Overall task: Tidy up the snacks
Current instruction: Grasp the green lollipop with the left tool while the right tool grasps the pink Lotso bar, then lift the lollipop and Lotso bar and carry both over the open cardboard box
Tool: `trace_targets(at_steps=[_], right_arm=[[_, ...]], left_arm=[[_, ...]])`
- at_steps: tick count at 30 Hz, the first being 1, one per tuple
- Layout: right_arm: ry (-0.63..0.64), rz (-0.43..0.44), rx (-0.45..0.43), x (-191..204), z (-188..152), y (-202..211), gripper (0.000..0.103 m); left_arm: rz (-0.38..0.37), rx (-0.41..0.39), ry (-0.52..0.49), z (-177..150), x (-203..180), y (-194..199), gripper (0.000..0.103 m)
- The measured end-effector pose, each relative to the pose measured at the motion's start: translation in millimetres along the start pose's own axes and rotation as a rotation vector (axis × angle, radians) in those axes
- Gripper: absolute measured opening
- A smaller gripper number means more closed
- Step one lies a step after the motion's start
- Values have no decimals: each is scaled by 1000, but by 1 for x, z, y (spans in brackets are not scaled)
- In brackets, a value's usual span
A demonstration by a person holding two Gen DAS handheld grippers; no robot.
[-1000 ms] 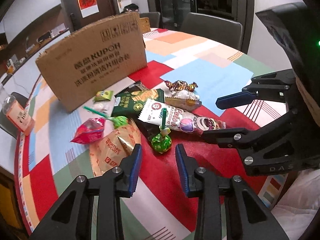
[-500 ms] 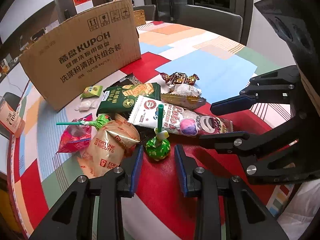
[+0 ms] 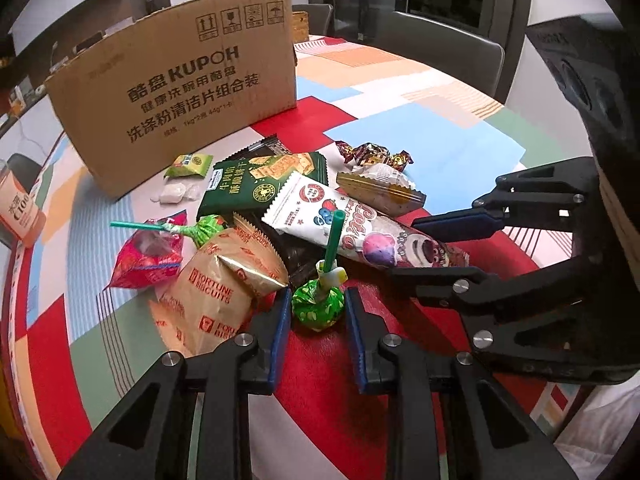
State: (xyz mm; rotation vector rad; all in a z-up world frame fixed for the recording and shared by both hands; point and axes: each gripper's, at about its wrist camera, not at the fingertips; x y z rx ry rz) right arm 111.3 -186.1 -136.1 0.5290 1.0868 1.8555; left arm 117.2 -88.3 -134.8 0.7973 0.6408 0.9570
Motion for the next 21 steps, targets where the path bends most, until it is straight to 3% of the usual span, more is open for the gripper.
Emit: trace_targets(at_steps=[10, 21], right_arm=[[-16, 25, -31, 7, -1, 20, 33], [-44, -17, -142, 8, 12, 57, 33]], left_arm=[[7, -60, 56, -4, 0, 34, 27], [27, -185, 147, 10, 7, 80, 27]])
Point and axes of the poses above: each gripper's, at about its wrist camera, not at the fingertips, and y roughly against the way its jaws point, x to its left, z to its top, and after that the axes turned 15 degrees about y, right-handed
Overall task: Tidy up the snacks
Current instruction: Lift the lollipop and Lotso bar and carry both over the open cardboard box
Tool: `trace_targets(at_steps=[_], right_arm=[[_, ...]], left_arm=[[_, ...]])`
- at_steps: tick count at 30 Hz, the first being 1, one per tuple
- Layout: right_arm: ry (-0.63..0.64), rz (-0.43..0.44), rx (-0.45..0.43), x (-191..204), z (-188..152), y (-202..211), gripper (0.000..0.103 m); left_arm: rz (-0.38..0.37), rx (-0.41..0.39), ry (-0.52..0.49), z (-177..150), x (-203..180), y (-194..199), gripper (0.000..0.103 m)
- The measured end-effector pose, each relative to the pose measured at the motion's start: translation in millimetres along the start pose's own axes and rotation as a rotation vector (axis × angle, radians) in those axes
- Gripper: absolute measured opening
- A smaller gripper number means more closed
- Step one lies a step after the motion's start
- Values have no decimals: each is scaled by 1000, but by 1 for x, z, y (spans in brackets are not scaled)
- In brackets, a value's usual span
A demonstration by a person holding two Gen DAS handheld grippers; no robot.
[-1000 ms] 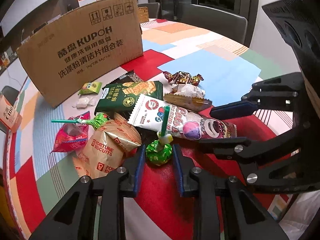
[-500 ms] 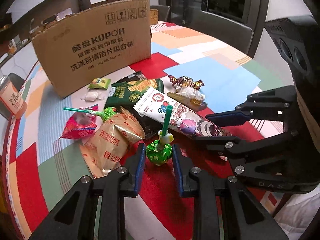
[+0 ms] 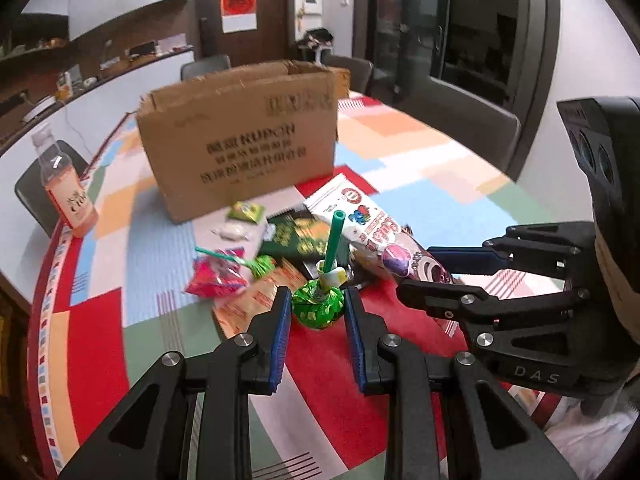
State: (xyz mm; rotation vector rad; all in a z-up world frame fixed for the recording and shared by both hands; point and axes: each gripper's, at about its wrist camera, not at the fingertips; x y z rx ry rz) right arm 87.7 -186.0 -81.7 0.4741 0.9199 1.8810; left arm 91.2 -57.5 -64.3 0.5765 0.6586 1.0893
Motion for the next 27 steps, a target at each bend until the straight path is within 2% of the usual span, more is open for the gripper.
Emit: trace_targets(at_steps=[8, 17, 27], right_arm=[[4, -60, -102, -6, 23, 21, 33], [17, -115, -220, -23, 66, 37, 33], [26, -156, -295, -45, 117, 37, 33]], left_arm=[[28, -106, 16, 28, 2, 23, 27], [62, -237, 31, 73, 8, 42, 27], [80, -302, 59, 126, 26, 40, 27]])
Point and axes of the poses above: each gripper's, at about its wrist camera, not at the fingertips, and y roughly against the way its jaws point, x to its left, z to its top, and after that the axes turned 15 degrees about y, right-handed
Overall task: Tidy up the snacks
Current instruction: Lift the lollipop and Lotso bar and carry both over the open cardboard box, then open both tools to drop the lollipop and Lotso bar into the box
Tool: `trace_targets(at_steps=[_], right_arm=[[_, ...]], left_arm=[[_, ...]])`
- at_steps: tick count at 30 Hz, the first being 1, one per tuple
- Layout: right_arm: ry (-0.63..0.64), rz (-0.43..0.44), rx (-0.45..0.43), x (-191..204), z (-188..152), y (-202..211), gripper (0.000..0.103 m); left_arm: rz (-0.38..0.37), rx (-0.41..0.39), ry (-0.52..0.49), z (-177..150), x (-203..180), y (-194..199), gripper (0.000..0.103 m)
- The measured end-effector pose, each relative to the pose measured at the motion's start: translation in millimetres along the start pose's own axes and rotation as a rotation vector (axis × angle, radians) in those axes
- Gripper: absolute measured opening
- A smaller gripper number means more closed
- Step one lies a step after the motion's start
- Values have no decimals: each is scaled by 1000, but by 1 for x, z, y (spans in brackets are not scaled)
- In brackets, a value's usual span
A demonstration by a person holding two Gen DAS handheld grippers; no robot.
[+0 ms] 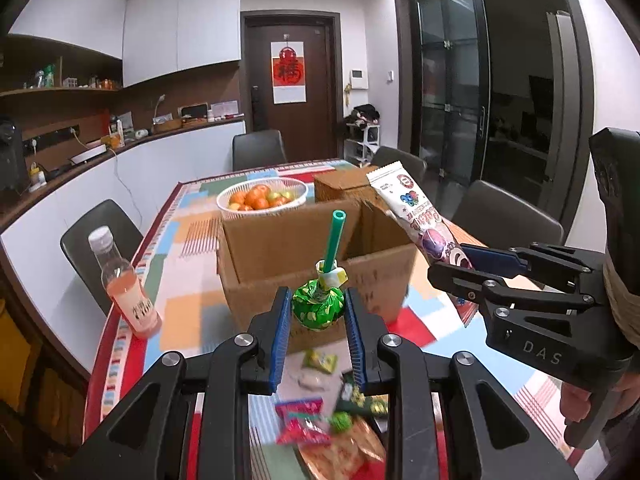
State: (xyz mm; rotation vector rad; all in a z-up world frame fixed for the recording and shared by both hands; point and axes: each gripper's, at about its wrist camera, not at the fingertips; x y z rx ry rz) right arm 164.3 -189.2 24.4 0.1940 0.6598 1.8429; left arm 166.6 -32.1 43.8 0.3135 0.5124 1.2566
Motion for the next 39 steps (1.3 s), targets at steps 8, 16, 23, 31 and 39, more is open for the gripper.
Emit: trace_targets(at_steps=[8, 16, 23, 31, 39], right_arm=[[-10, -8, -21, -19, 32, -29, 33], [-6, -32, 9, -35, 50, -64, 33], [-28, 0, 79, -48, 61, -104, 33], [-34, 15, 173, -55, 62, -144, 33], [-40, 12, 216, -55, 57, -157, 42]], left_arm=[[26, -21, 2, 35, 9, -31, 27], [46, 2, 7, 60, 16, -69, 27], [51, 76, 34, 75, 24, -111, 27], [76, 168, 64, 75, 32, -155, 27], [107, 166, 24, 68, 27, -157, 42]])
Point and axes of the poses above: each gripper's, at about its wrist camera, not at the fingertips, and y roughly against the way its jaws point, x to its left, z to its top, and after that the axes turned 15 degrees about y, right-handed
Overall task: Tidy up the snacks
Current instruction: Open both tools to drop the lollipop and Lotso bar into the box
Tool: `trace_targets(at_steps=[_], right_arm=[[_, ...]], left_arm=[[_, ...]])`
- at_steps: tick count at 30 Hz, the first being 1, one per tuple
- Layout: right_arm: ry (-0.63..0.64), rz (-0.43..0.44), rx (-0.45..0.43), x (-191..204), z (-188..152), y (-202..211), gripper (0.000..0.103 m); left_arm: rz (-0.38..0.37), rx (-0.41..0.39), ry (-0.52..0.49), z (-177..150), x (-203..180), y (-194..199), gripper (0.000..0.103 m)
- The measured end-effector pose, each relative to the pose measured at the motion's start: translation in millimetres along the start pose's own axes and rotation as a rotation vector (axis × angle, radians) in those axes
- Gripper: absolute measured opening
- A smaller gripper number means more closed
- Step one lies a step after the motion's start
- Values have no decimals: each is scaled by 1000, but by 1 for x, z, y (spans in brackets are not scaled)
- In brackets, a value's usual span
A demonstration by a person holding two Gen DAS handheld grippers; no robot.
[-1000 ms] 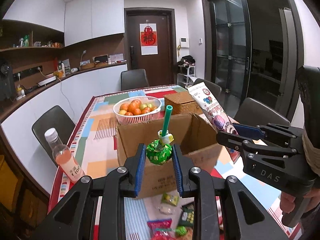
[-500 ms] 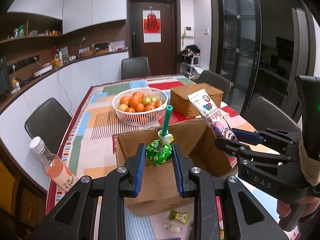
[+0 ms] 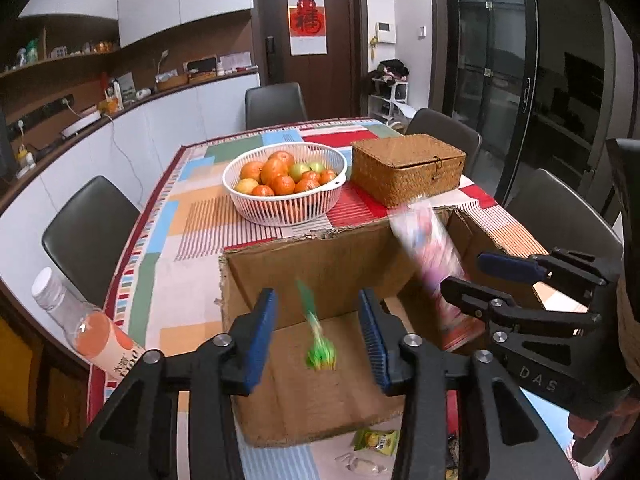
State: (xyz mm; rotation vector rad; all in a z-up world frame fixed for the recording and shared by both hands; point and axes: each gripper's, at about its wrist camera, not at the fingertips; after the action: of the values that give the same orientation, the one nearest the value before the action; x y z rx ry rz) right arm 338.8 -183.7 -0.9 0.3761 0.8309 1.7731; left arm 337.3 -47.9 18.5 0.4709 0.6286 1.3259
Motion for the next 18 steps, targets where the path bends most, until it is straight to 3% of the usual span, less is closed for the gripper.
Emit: trace_targets(at_steps=[4, 18], right_arm=[[3, -29, -26, 1, -5, 13, 52], [101, -3, -92, 42, -32, 74, 56]], left_arm=[[-7, -10, 23, -5, 3, 16, 49], [-10, -61, 21, -48, 12, 86, 57]])
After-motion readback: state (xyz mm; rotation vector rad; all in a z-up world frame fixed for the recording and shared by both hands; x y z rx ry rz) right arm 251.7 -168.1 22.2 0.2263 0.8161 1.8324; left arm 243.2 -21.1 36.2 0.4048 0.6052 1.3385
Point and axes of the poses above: each gripper's, at about its wrist camera, not at the fingertips, and y roughly against the way its jaws point, x to its left, z to its top, and after that the axes turned 15 degrees about y, right-handed
